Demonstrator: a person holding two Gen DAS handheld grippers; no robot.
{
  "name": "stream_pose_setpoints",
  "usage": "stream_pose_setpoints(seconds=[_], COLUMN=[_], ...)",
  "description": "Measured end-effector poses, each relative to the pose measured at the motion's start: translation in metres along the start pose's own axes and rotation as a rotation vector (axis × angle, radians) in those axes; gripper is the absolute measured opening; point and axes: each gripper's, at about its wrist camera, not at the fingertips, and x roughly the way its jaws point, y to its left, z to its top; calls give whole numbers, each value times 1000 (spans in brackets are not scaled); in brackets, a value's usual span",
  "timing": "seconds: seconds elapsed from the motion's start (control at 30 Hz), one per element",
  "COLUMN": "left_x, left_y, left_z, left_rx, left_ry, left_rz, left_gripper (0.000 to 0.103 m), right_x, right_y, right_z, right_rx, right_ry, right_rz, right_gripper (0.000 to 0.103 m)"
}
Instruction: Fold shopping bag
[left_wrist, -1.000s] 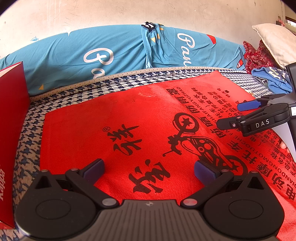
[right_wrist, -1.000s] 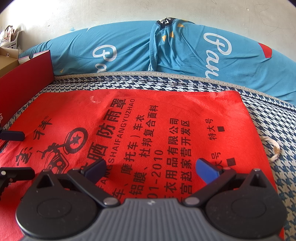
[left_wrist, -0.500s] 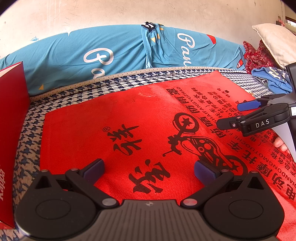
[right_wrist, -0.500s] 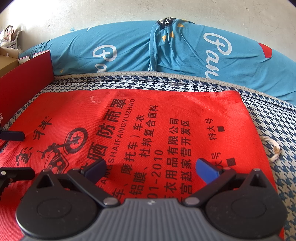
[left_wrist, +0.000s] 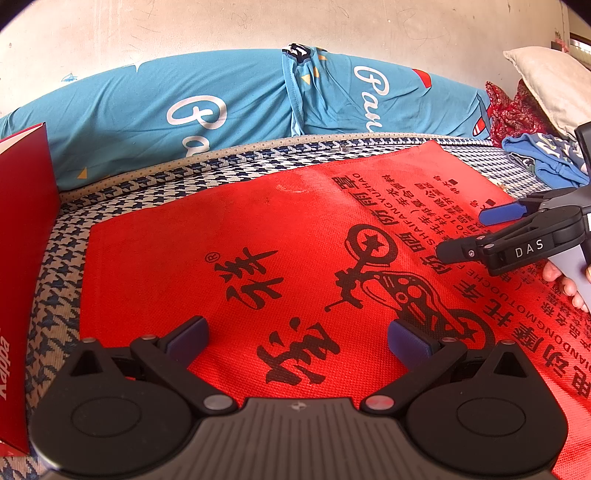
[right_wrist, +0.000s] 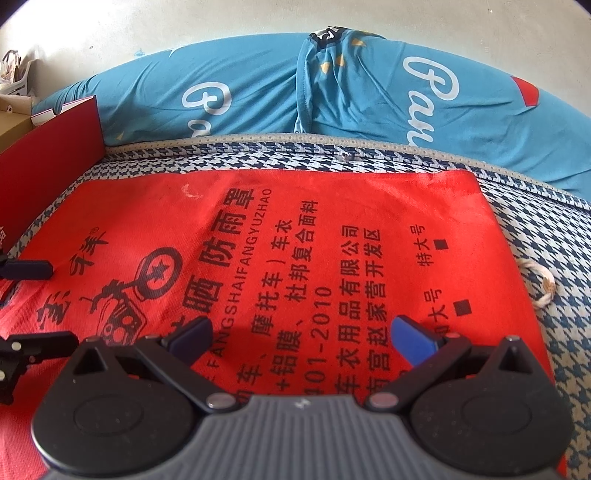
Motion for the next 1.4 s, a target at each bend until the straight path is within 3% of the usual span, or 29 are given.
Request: stream_pose_setpoints(seconds=[0.87,1.4], left_x=[0,0], left_y=[-1,-1], left_z=[0,0], left_rx=[0,1], left_ry=[0,0], left_rz=[1,1], left_gripper=[103,103], right_x=[-4,-87], right_y=[8,40], right_z=[4,10], right_rx=[-2,19], right_ry=[37,-175], right_rz=[-20,48], right_gripper=[103,103])
